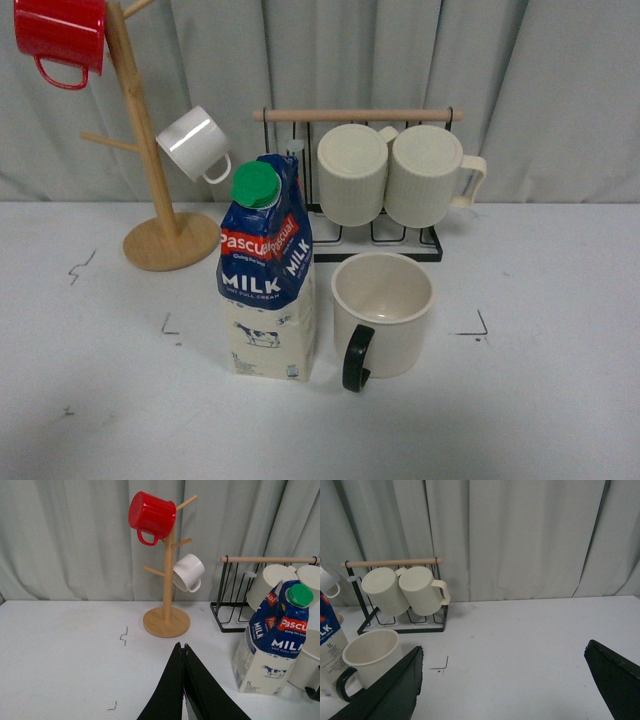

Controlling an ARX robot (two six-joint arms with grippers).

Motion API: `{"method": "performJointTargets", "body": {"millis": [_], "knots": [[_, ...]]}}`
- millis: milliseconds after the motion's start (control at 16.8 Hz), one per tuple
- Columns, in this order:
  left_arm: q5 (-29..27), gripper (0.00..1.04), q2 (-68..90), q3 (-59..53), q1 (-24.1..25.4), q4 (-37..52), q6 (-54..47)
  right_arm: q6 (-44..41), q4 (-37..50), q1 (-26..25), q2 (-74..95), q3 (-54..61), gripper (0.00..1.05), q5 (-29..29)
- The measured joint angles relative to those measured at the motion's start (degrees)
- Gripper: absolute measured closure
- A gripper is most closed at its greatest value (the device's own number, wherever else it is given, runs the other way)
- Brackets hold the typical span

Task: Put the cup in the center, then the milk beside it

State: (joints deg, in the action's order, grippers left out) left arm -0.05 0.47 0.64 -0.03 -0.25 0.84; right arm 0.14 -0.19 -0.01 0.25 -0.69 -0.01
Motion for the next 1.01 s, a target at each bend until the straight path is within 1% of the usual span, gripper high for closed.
{"method": "performJointTargets", "body": {"millis": [239,358,418,657,716,776,836,896,1015], "knots": [[0.04,1.02,0.0,0.0,0.0,0.04,0.04,-0.02,0.0,0.0,0.0,0.0,0.06,0.0],[0.04,0.81,0.0,0.0,0.0,0.04,0.0,-0.02,0.0,0.0,0.0,0.0,0.06,0.0],[0.04,0.68,0.0,0.0,0.0,0.04,0.0,0.0,0.0,0.0,0.0,0.0,0.06,0.0],[0.02,0.33,0.0,0.0,0.0,0.04,0.0,-0.02,0.0,0.0,0.0,0.0,0.06,-0.02],[0.02,0.26,0.0,0.0,0.0,0.04,0.0,-0.02,0.0,0.0,0.0,0.0,0.06,0.0],[0.02,0.13,0.0,0.0,0.0,0.04,0.0,-0.02,0.0,0.0,0.0,0.0,0.06,0.0],[0.02,0.05,0.0,0.0,0.0,0.04,-0.04,-0.02,0.0,0.0,0.0,0.0,0.06,0.0],[0.04,0.07,0.0,0.0,0.0,0.04,-0.02,-0.02,0.0,0.0,0.0,0.0,0.06,0.0],[0.04,0.07,0.0,0.0,0.0,0.04,-0.02,-0.02,0.0,0.0,0.0,0.0,0.06,0.0]]}}
